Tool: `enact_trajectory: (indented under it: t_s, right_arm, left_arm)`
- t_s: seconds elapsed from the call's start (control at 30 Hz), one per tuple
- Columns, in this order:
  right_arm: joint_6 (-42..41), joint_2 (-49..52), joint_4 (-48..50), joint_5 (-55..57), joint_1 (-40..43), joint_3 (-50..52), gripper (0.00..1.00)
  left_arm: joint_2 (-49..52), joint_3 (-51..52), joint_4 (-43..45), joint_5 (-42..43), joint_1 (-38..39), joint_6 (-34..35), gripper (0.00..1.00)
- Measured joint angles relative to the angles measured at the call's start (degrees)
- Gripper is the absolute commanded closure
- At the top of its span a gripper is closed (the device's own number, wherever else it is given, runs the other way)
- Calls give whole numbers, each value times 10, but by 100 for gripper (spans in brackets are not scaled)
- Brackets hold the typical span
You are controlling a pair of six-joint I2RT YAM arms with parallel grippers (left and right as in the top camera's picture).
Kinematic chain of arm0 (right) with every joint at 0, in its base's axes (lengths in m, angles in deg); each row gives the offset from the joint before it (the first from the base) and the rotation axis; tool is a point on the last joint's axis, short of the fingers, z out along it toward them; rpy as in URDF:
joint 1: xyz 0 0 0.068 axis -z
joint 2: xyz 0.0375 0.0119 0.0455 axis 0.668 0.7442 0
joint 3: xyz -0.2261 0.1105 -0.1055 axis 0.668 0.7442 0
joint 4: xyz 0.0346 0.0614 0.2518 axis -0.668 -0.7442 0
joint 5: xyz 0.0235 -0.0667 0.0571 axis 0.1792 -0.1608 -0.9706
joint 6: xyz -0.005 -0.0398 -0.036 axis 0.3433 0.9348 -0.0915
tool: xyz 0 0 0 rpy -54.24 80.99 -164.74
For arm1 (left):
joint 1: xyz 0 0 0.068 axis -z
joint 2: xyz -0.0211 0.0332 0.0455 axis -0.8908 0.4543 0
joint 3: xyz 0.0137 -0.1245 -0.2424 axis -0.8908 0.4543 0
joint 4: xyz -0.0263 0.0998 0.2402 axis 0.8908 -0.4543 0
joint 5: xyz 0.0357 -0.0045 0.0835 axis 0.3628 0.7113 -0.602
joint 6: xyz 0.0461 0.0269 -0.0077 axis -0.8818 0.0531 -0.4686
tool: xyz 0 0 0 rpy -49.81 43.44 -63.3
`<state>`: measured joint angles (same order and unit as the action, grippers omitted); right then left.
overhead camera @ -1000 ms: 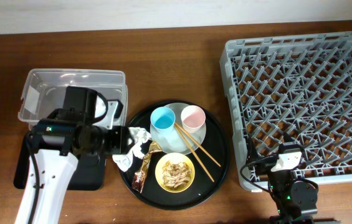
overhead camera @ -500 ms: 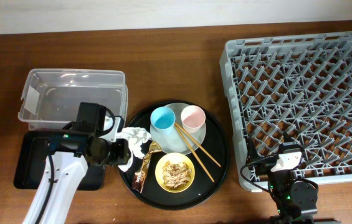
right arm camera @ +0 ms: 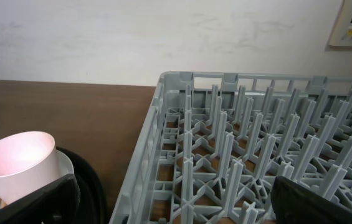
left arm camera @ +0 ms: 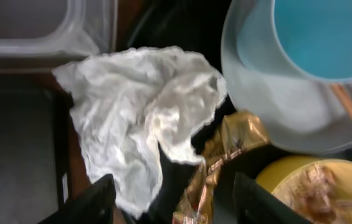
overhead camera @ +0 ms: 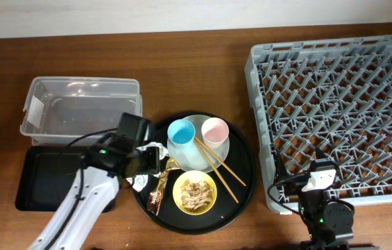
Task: Sort waste into correct bins and load items into the dishwasher rack
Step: 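Reach the left gripper to the white napkin and grasp it, then carry the napkin with the left gripper and drop it into the clear bin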
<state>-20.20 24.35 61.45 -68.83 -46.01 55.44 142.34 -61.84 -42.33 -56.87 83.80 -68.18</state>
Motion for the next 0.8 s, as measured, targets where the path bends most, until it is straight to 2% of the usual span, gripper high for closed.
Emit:
enact_trajectory:
  t_s: [0.17, 0.43, 0.53, 0.73, 0.8]
  right_arm:
    - [0, 0, 0, 0, 0, 0, 1]
    - [0, 0, 0, 0, 0, 0, 1]
    - [0, 0, 0, 0, 0, 0, 1]
    - [0, 0, 0, 0, 0, 0, 1]
    - [0, 0, 0, 0, 0, 0, 1]
  left_arm:
    - [54, 0, 33, -48, 17, 20, 40]
    - [145, 0, 67, -62, 17, 29, 41]
    - [161, 0, 73, -58, 17, 29, 48]
    - [167, 1, 82, -56, 17, 31, 49]
    - [173, 7, 91, -55, 17, 31, 61]
